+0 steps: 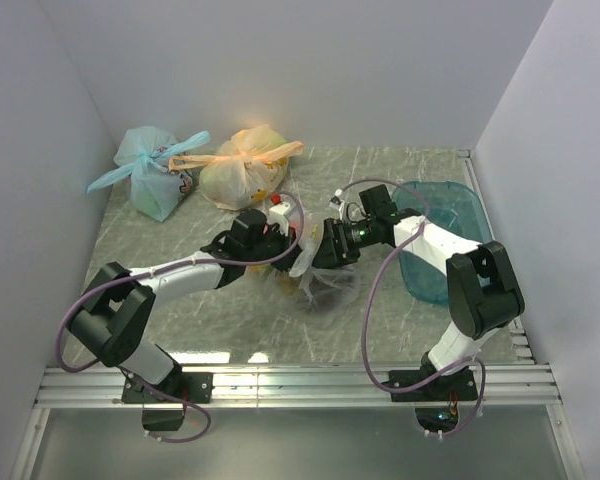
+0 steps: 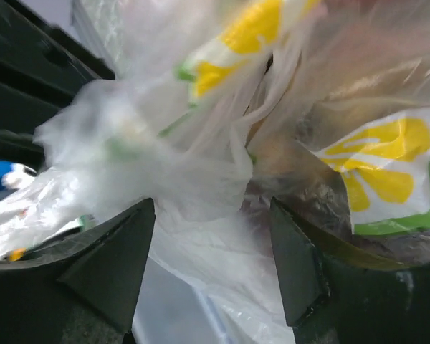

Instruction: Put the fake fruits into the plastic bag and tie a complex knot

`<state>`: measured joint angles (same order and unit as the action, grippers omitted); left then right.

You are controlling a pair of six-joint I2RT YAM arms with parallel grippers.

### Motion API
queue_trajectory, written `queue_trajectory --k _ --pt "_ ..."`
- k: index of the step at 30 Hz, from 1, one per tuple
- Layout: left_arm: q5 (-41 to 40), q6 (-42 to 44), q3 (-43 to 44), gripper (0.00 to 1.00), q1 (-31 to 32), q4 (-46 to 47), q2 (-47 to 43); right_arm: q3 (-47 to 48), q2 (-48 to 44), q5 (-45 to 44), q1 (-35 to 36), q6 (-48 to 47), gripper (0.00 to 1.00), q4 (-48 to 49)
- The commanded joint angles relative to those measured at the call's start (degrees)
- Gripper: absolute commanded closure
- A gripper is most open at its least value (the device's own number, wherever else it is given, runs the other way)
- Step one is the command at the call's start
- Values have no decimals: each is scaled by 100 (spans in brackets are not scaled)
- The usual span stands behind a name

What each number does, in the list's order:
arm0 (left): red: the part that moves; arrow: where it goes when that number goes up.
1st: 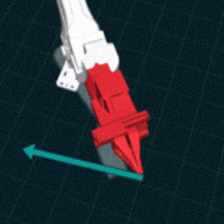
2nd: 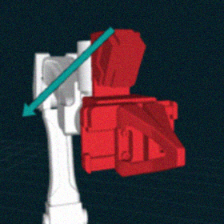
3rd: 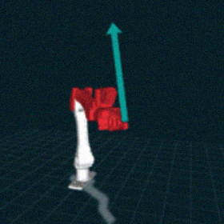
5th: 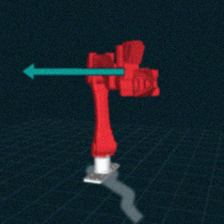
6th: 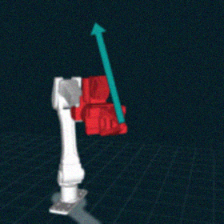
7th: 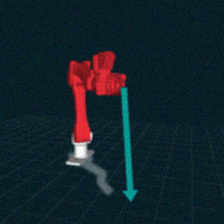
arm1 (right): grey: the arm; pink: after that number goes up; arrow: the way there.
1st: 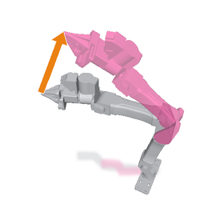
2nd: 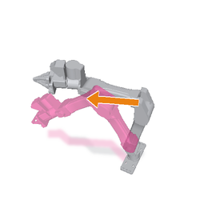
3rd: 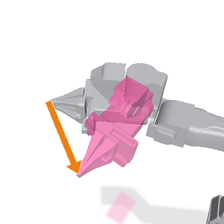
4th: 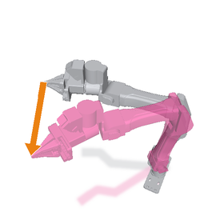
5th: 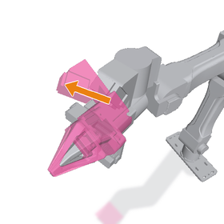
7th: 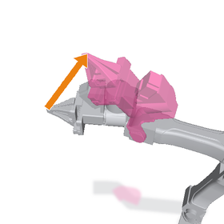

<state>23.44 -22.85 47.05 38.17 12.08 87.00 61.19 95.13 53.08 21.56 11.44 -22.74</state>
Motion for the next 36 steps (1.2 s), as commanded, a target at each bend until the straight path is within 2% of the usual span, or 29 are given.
queue_trajectory --k 1,6,7,10,11,12,13,15,16,17,19,22,29,30,33,36 --pt "828 -729 -169 100 -161 1427 -25 -194 -162 562 216 638 27 802" --pt "1539 -1387 -503 100 -485 2421 -61 33 119 870 831 1972 27 2061" --pt "1689 -1450 -521 100 -530 2518 -61 42 189 879 876 2176 27 2568" --pt "1874 -1459 -591 100 -609 2431 -95 173 312 967 946 2626 27 3004" --pt "1866 -1450 -626 100 -635 2431 -104 252 313 1002 938 2522 27 2804" --pt "1848 -1485 -705 100 -670 2457 -122 445 296 985 911 1955 27 2462" --pt "1857 -1503 -740 100 -688 2492 -131 551 217 959 885 1541 27 1449" --pt "1848 -1433 -785 100 -706 2440 -131 718 111 933 815 366 27 460" --pt "1874 -1398 -793 100 -706 2414 -131 823 -46 819 719 63 27 -354" --pt "1883 -1354 -802 100 -697 2396 -140 877 -117 792 640 -471 27 -710" --pt "1883 -1345 -802 100 -706 2370 -113 1017 -319 765 438 -852 27 -1483" --pt "1927 -1354 -811 100 -706 2413 -69 1333 -460 660 235 -1302 30 -2022" --pt "2006 -1222 -653 100 -715 2238 45 2037 5 528 -284 -864 45 -1769" --pt "2015 -1213 -609 100 -715 2220 71 2107 92 441 -362 -793 49 -1638" --pt "2041 -1213 -557 100 -715 2212 141 2055 146 100 -486 -451 62 -1330" --pt "2042 -1213 -504 100 -724 2203 212 1959 94 -182 -565 -345 66 -997"
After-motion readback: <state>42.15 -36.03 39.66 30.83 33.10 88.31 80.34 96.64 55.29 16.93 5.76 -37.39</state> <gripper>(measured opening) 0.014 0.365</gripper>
